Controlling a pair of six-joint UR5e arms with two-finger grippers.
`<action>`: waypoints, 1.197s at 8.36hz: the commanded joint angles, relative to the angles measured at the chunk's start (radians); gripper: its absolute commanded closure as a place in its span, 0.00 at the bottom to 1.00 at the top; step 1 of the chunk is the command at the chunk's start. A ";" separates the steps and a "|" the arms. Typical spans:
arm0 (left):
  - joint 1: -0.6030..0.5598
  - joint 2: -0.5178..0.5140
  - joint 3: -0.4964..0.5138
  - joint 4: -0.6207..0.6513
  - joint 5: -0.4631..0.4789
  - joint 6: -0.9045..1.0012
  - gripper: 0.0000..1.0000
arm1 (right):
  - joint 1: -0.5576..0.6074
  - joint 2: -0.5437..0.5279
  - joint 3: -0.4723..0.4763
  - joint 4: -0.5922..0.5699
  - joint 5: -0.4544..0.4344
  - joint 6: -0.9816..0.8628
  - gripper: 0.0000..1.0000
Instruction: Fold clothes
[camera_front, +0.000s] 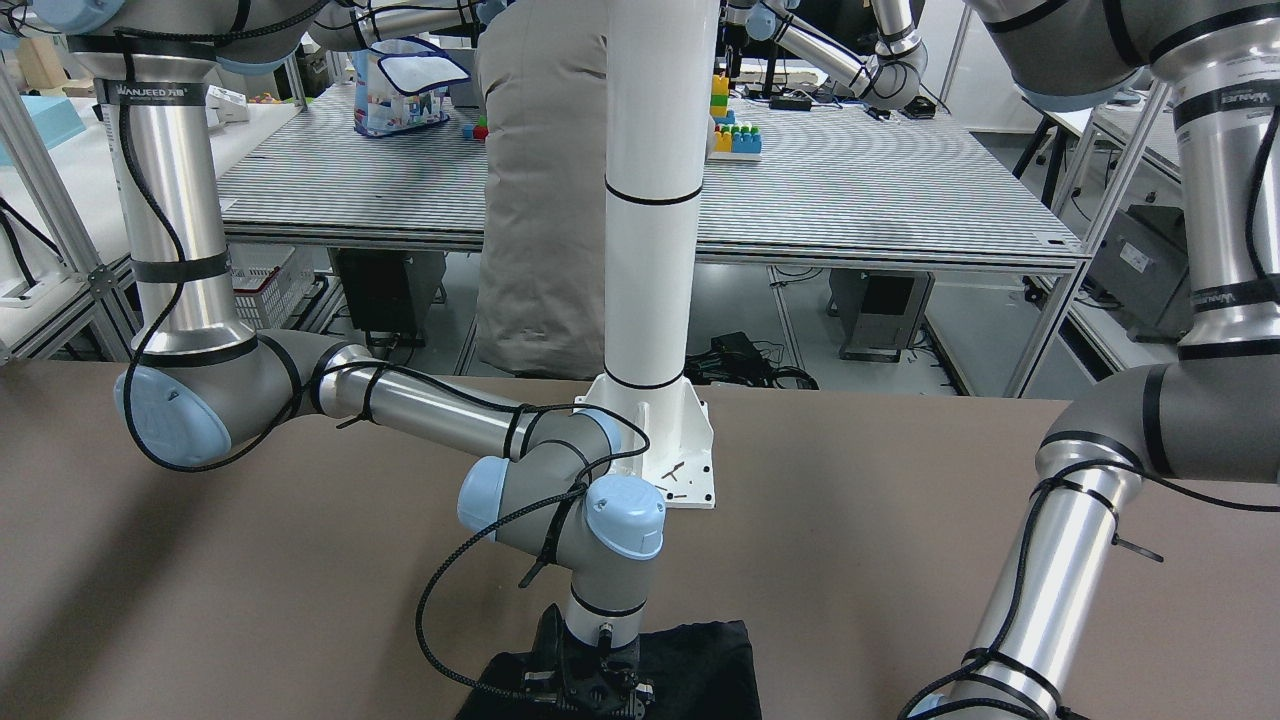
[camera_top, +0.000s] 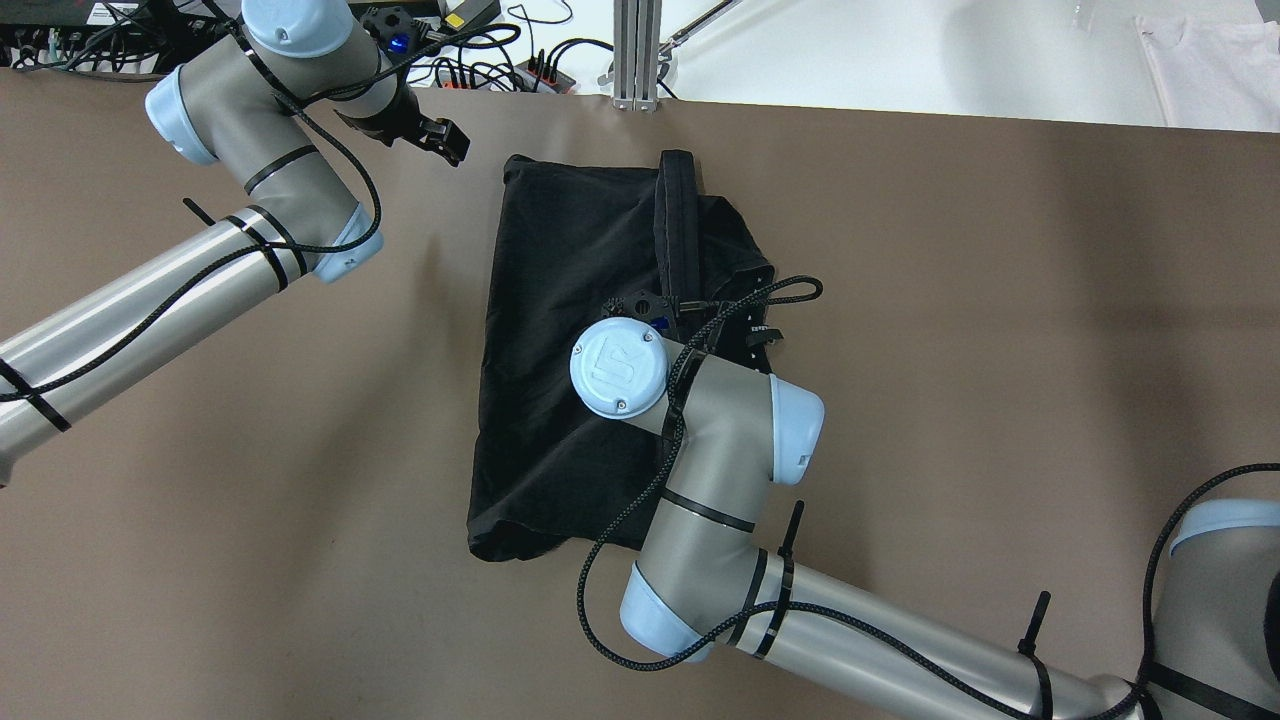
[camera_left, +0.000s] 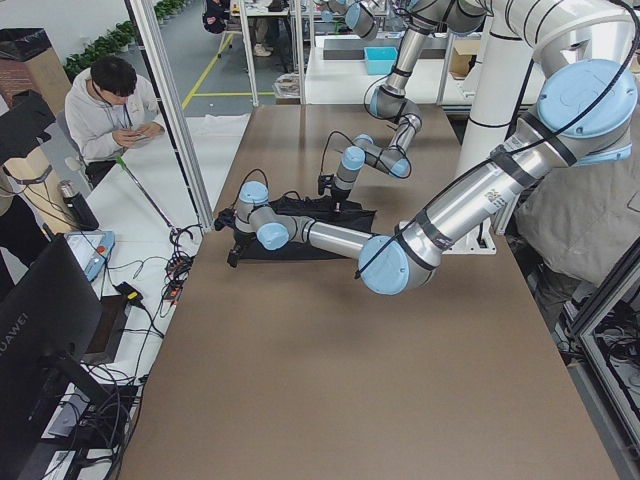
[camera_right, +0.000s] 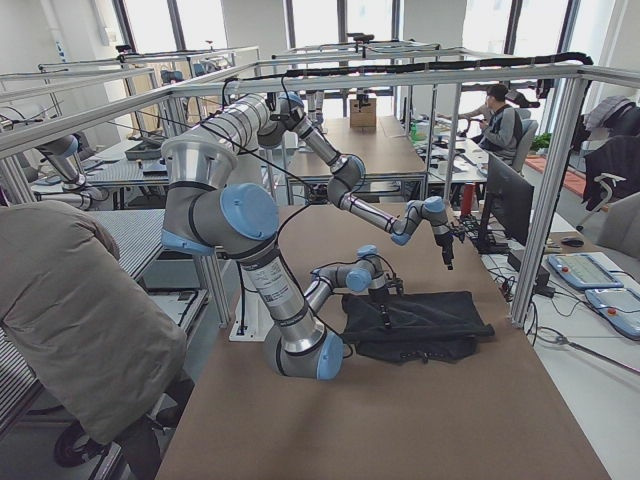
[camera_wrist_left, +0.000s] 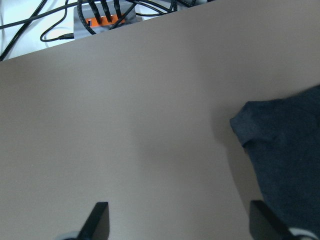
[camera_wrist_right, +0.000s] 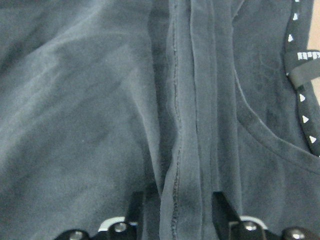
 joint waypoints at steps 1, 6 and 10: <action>0.000 0.002 0.000 0.000 0.000 0.001 0.00 | -0.001 -0.017 -0.001 -0.003 0.000 -0.044 0.92; 0.000 0.002 -0.002 0.000 0.000 0.001 0.00 | 0.019 -0.225 0.216 -0.002 0.020 -0.176 1.00; 0.001 0.010 -0.002 -0.002 0.002 0.001 0.00 | 0.019 -0.259 0.278 0.052 0.020 -0.159 0.06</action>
